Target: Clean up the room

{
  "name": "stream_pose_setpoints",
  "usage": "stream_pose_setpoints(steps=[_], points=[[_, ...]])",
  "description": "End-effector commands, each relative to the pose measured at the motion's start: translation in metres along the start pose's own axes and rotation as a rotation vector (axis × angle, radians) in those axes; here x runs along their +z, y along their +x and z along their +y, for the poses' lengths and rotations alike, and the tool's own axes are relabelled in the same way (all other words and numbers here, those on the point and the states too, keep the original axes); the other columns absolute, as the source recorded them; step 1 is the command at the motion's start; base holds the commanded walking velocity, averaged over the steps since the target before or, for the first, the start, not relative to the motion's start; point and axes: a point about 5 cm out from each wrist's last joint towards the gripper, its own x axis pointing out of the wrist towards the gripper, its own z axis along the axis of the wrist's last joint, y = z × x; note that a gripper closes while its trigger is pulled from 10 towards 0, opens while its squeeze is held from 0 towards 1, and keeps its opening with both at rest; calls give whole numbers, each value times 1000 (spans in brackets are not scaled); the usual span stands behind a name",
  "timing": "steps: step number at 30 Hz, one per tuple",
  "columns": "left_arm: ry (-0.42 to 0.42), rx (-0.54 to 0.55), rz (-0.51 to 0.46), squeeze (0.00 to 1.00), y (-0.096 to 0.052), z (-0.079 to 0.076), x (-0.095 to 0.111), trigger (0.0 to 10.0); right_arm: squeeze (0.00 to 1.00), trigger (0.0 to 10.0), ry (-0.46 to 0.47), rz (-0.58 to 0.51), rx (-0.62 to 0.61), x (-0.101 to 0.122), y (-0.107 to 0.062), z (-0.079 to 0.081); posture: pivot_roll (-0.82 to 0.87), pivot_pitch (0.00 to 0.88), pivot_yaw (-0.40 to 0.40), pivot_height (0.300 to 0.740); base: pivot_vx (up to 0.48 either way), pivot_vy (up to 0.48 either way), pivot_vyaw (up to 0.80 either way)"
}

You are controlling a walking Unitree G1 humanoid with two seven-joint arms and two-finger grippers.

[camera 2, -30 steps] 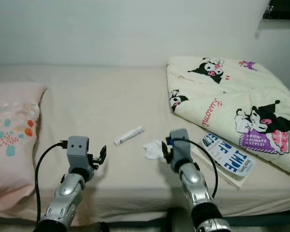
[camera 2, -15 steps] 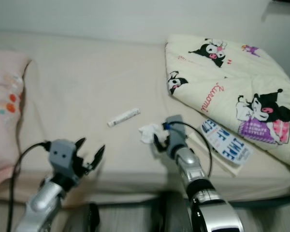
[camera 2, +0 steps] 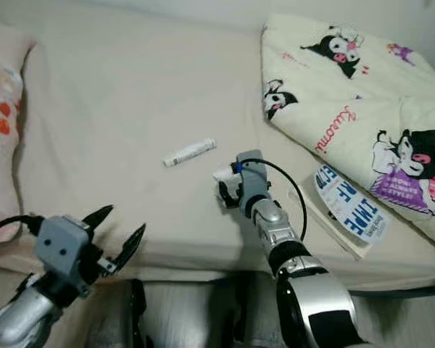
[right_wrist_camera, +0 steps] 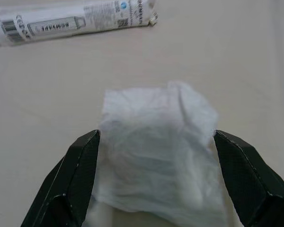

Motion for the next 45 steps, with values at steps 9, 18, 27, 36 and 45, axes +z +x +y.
stream_pose_setpoints(steps=[9, 18, 27, 36, 45], points=[[24, -94, 49, 0, -5, -8, 6, 10000, 0, 3412, 10, 93, 1, -9, -2, -6, 322, 372, -187, 570, 0, 0, 0], [33, -97, 64, 0, -2, -6, 7, 10000, 0, 0, 29, 88, -16, -7, -2, -12, 324, 362, -180, 570, 0, 0, 0], [49, -79, 86, 0, 4, 1, 1, 10000, 0, 0, 41, 79, -18, -6, -3, -16, 319, 313, -171, 570, 0, 0, 0], [20, 39, 107, 0, 21, 11, -22, 10000, 0, 0, 101, 8, -51, -3, -7, -26, 235, 217, -171, 570, 0, 0, 0], [-220, 184, 164, 0, 60, 0, -58, 10000, 0, 0, 115, -181, 45, -12, -20, -7, 23, 49, -77, 570, 0, 0, 0]])
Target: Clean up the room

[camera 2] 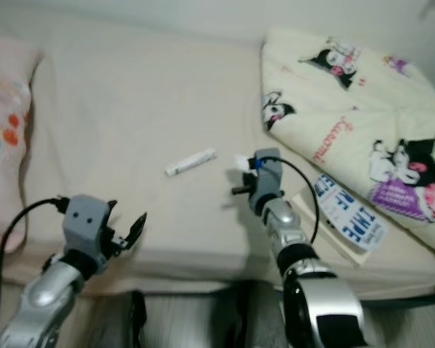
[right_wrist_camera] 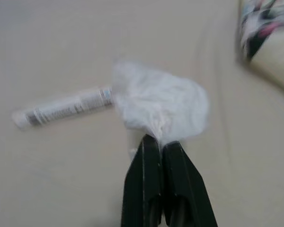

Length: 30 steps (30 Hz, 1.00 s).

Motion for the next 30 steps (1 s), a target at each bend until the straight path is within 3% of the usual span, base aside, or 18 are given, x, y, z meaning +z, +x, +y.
stream_pose_setpoints(steps=[1, 3, 5, 7, 15, 16, 18, 24, 26, 28, 30], points=[[-42, 21, 41, 0, 1, -3, -11, 10000, 0, 0, 6, -11, 31, -7, -5, 6, 23, 49, -77, 570, 0, 0, 0], [-101, 12, 31, 0, 16, -14, -13, 10000, 0, 0, -3, -58, 74, -15, -19, 18, -21, 31, -39, 570, 0, 0, 0], [-101, 12, 31, 0, 16, -14, -13, 10000, 0, 0, -3, -58, 74, -15, -19, 18, -21, 31, -39, 570, 0, 0, 0], [-122, -37, 0, 0, 26, -25, -10, 10000, 0, 0, 0, -75, 61, -22, -31, 21, -42, 21, -23, 570, 0, 0, 0], [-142, -75, -27, 0, 34, -32, -8, 10000, 0, 0, 2, -80, 47, -27, -40, 21, -48, 12, -13, 570, 0, 0, 0], [-151, -65, -10, 0, 34, -32, -11, 10000, 0, 9412, -23, -80, 18, -28, -42, 20, -47, 8, -16, 570, 0, 0, 0], [-163, -45, 26, 0, 34, -31, -17, 10000, 0, 10000, -64, -87, -22, -28, -43, 18, -48, 5, -21, 570, 0, 0, 0], [-169, -31, 32, 0, 34, -32, -22, 10000, 0, 10000, -106, -97, -22, -26, -48, 17, -49, 2, -25, 570, 0, 0, 0], [-275, -92, -4, 0, 36, -41, -18, 10000, 0, 10000, -106, -89, 50, -25, -52, 25, -44, 0, -38, 570, 0, 0, 0], [-322, -141, -25, 0, 36, -44, -14, 10000, 0, 10000, -109, -97, 91, -23, -53, 30, -44, 0, -38, 570, 0, 0, 0], [-387, -227, -56, 94, 37, -48, -8, 10000, 0, 10000, -125, -108, 158, -19, -51, 37, -46, 0, -36, 570, 0, 0, 0]])
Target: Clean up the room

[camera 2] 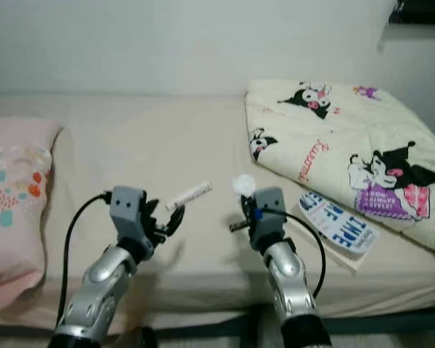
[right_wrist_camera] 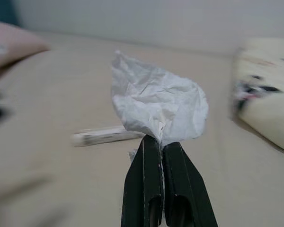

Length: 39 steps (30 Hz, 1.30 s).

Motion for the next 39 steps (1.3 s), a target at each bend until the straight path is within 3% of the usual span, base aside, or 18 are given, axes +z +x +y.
stream_pose_setpoints(steps=[1, 2, 3, 4, 5, 6, 7, 10, 13, 14, 16, 24, 39], points=[[-54, -62, -12, 94, 2, -5, 2, 10000, 0, 10000, -5, -14, 51, 5, 3, 6, -46, 0, -36, 570, 0, 0, 0], [-54, -62, -12, 94, 2, -5, 2, 10000, 0, 10000, -5, -14, 51, 5, 3, 6, -46, 0, -36, 570, 0, 0, 0], [-96, -90, -17, 1000, 3, -4, 4, 10000, 0, 10000, -28, -20, 85, 7, 4, 8, -46, 0, -34, 570, 0, 0, 0], [-150, -109, -28, 1000, 4, -3, 6, 10000, 0, 10000, -63, -23, 113, 8, 5, 10, -46, 0, -33, 570, 0, 0, 0], [-150, -109, -28, 1000, 4, -3, 6, 10000, 0, 10000, -63, -23, 113, 8, 5, 10, -46, 0, -33, 570, 0, 0, 0], [-218, -139, -35, 1000, 5, -2, 9, 10000, 0, 10000, -89, -29, 135, 10, 5, 11, -46, 0, -33, 570, 0, 0, 0], [-218, -139, -35, 1000, 5, -2, 9, 10000, 0, 10000, -89, -29, 135, 10, 5, 11, -46, 0, -33, 570, 0, 0, 0], [-355, -196, -47, 1000, 4, 0, 13, 10000, 0, 10000, -118, -49, 158, 15, 6, 11, -43, 3, -34, 570, 0, 0, 0], [-372, -203, -49, 1000, 4, 0, 13, 10000, 0, 10000, -120, -49, 161, 16, 6, 10, -43, 3, -34, 570, 0, 0, 0], [-388, -229, -43, 59, 3, -2, 13, 10000, 0, 10000, -124, -52, 167, 18, 6, 11, -39, 8, -34, 570, 0, 0, 0], [-393, -253, -31, 0, 2, -6, 11, 10000, 0, 10000, -131, -60, 179, 21, 7, 12, -37, 9, -34, 570, 0, 0, 0], [-406, -281, 0, 0, 5, -15, 2, 10000, 0, 10000, -190, -78, 269, 27, 11, 26, -39, 17, -30, 570, 0, 0, 0], [-380, -282, -31, 0, 18, -19, 10, 10000, 0, 10000, -309, -10, 421, 15, 11, 45, -41, 28, -27, 570, 0, 0, 0]])
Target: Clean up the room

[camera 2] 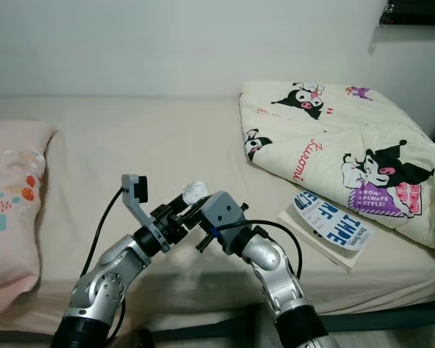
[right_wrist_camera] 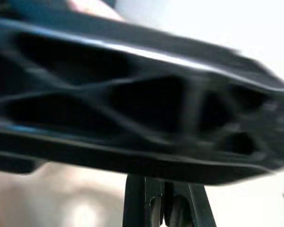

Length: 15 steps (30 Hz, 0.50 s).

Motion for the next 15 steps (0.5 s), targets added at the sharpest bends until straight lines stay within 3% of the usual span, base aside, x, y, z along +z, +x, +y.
stream_pose_setpoints(steps=[1, 8, 15], points=[[-4, 13, -1, 0, 2, 1, -2, 10000, 0, 10000, -10, 19, 26, -4, 0, 4, -41, 28, -27, 570, 0, 0, 0], [0, -1, 2, 0, 1, -1, -2, 10000, 0, 10000, -29, 40, 42, -6, -1, 8, -41, 30, -28, 570, 0, 0, 0], [88, 2, 48, 0, 0, -2, -8, 10000, 0, 10000, -36, 42, 37, -6, -2, 4, -39, 30, -29, 570, 0, 0, 0]])
